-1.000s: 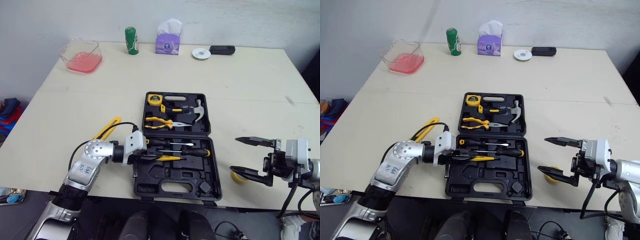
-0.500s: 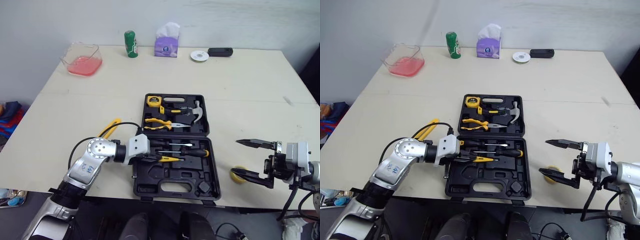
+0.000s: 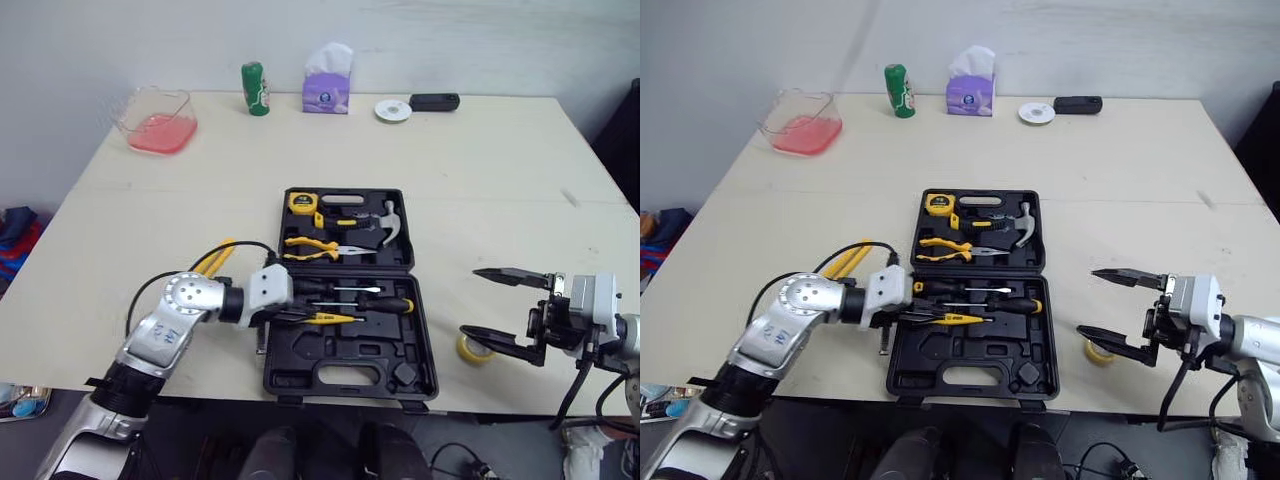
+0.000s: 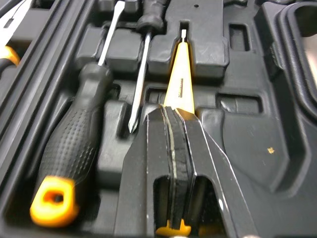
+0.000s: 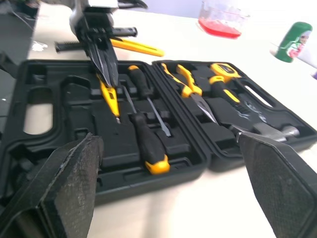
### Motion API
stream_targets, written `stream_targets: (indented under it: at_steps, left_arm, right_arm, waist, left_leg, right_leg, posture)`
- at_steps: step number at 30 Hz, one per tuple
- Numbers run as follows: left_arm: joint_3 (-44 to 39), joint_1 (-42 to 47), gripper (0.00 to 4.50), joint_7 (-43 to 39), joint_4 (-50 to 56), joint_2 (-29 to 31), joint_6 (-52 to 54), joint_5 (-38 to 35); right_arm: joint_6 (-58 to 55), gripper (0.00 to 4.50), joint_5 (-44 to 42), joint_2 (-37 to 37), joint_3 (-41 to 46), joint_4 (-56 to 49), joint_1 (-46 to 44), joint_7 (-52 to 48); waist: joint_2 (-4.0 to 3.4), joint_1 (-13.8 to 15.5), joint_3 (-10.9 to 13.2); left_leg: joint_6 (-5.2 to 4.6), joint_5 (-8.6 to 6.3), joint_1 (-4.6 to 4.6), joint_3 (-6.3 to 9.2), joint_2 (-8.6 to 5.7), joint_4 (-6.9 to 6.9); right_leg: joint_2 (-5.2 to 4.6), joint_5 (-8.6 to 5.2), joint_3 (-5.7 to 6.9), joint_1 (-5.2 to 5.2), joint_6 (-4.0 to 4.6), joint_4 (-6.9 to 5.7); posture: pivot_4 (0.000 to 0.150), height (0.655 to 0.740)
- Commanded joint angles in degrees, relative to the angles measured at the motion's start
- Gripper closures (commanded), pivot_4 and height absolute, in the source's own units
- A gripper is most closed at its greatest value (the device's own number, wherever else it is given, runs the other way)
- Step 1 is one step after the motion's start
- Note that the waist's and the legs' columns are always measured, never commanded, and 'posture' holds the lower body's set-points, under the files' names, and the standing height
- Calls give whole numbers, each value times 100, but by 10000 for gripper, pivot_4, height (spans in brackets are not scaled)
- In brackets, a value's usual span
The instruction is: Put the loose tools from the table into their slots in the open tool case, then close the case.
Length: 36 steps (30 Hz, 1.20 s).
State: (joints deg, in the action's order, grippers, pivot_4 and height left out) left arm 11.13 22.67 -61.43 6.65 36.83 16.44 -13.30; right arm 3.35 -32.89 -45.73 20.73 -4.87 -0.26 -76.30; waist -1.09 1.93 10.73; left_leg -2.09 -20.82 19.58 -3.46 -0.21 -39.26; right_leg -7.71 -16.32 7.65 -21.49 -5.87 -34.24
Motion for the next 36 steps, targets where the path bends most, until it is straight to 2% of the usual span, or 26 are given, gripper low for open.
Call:
stream_targets:
  at_steps: [1, 4, 11, 12, 18, 25, 30, 36]
  left_arm:
    - [-974, -102, 44597, -62, 281, 210, -48, -662]
    - [-1900, -515, 35627, 91, -31, 489, -344, -788]
    - [-3723, -1682, 1946, 714, -698, 875, -872, -697]
    - [-3997, -1923, 487, 775, -764, 942, -854, -699]
    - [-5455, -2850, 487, 1594, -1934, 966, -1582, -540]
    - [-6449, -3513, 487, 2305, -2703, 729, -1797, -794]
    - [-6648, -3838, 487, 2549, -2848, 637, -1696, -870]
    - [-6506, -3908, 487, 2596, -2643, 557, -1785, -890]
  right_arm:
    - [154, 0, 10, -273, 516, 264, -142, 102]
    - [541, 0, 191, -423, 786, 737, -99, 57]
    - [2136, 0, 864, -631, 1394, 2528, -467, 550]
    - [2283, 0, 896, -699, 1471, 2829, -465, 570]
    - [3087, 0, 1071, -1004, 1820, 4582, -398, 959]
    - [3519, 0, 1056, -1252, 2177, 6069, -151, 1795]
    - [3581, 0, 1040, -1231, 2317, 6605, 150, 2351]
    - [3666, 0, 964, -1171, 2264, 6712, 255, 2413]
  waist:
    - [4, -44, 7]
    - [11, -65, 12]
    - [33, -122, 28]
    - [33, -127, 28]
    - [34, -131, 29]
    - [29, -220, 32]
    - [29, -226, 32]
    - [24, -225, 30]
  left_leg:
    - [-1, 1, 1, -2, -1, 0]
    - [-2, 1, 2, -1, 1, 0]
    - [-2, -1, -11, -22, 1, 12]
    - [-2, -4, -12, -23, 2, 12]
    - [2, -15, -11, -23, 8, 30]
    - [32, -46, -20, -29, 3, 31]
    - [40, -51, -27, -31, 5, 38]
    - [40, -54, -30, -36, 5, 40]
  right_leg:
    - [-1, 0, 0, 0, -1, 1]
    - [0, 1, 2, 1, -1, 5]
    - [-5, 1, -8, -2, -2, 18]
    - [-9, 1, -9, -2, -2, 22]
    - [-11, -2, -1, -7, 4, 40]
    - [-38, -4, -4, -11, 7, 36]
    - [-38, -7, -5, -12, 12, 34]
    - [-40, -8, -10, -13, 13, 33]
  posture:
    - [1500, 7400]
    - [1500, 7400]
    - [1500, 7400]
    - [1500, 7400]
    - [1500, 7400]
    - [1500, 7400]
    - [1500, 7400]
    - [1500, 7400]
